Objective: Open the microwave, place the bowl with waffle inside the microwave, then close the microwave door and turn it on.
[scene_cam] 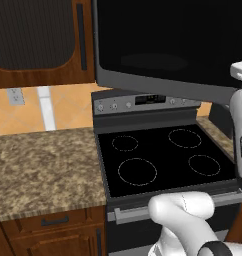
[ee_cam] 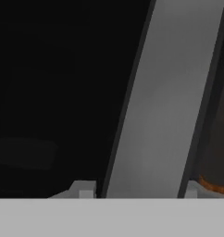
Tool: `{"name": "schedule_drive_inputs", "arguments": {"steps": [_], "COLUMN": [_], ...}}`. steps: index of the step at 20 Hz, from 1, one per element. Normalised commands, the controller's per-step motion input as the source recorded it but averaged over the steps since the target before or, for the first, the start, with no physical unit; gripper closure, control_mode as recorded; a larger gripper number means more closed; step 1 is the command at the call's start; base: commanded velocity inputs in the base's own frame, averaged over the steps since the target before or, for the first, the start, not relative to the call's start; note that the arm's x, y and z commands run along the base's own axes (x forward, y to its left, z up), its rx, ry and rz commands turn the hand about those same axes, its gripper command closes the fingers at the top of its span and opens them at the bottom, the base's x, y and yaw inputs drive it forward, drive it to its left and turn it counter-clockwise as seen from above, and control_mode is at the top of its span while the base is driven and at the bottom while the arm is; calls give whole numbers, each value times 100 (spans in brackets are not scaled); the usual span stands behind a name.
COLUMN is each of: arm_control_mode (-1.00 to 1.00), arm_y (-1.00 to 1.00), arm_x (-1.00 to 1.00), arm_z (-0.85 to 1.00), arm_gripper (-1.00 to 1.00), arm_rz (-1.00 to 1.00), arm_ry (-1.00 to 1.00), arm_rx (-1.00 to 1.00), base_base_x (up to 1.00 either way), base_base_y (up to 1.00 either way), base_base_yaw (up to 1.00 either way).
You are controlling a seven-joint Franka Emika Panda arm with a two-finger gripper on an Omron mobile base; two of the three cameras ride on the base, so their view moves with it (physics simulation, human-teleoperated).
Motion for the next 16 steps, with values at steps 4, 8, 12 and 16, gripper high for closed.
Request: {"name": "schedule_drive_inputs", "arguments": {"steps": [4, 8, 12, 16], "arm_control_mode": [-100, -100, -100, -100], "arm_y": [100, 100, 100, 100], "arm_x": [-32, -24, -27, -16], "arm_z": [1, 0, 0, 0], "arm_gripper": [100, 100, 100, 100], "arm_rz": [-3, -5, -4, -5], "arm_ry": [0, 1, 6, 1], "arm_rx": [-1, 0, 0, 0], "base_base_x": [0, 0, 0, 0], "base_base_y": [0, 0, 0, 0], "base_base_yaw": [0, 0, 0, 0]}}
